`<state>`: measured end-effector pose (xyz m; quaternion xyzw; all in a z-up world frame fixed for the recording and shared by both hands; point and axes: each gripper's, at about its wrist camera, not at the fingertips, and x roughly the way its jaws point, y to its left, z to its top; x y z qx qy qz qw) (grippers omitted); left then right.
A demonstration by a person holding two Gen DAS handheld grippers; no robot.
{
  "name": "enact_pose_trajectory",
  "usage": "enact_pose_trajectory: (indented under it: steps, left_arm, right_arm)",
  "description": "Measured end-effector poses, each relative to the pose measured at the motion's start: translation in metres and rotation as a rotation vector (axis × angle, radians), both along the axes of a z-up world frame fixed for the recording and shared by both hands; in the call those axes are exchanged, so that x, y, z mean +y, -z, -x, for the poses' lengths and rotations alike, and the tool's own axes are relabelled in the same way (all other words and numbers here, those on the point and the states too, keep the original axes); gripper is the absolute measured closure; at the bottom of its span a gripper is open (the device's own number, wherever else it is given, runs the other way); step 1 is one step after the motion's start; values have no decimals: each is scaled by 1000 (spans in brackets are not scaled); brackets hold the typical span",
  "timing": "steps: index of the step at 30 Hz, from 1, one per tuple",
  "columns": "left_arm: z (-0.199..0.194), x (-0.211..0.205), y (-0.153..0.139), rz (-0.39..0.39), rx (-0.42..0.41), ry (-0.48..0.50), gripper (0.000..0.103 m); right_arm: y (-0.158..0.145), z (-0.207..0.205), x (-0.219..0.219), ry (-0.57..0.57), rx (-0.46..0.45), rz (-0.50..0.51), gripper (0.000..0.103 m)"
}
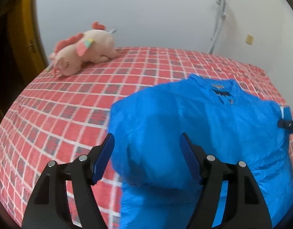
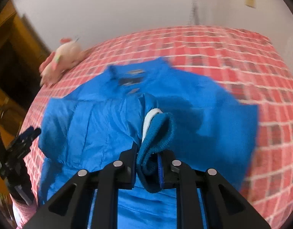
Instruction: Fold large clothes
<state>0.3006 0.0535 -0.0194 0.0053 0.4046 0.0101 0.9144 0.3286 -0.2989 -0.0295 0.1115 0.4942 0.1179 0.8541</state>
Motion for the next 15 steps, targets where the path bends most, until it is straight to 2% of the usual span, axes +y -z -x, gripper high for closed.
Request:
enact_pose_trajectory:
  steps: [5, 7, 10, 12, 15]
  left_arm:
    - [-21, -18, 28, -23, 86, 52, 33]
    - [-28, -22, 41, -31, 118, 63, 32]
    - [-28, -22, 48, -43, 117, 72, 31]
    - [-29, -19, 51, -13, 124, 70, 31]
    - [-30, -16, 53, 10, 131, 56, 31]
  right_arm:
    - [8, 5, -39, 64, 17, -25, 86]
    - [22, 3, -44, 73, 52, -33, 86]
    - [45, -3, -43, 79, 97, -38, 83]
    - [54, -3, -44, 80, 109, -50, 81]
    - [53, -3, -43, 77, 110, -41, 78]
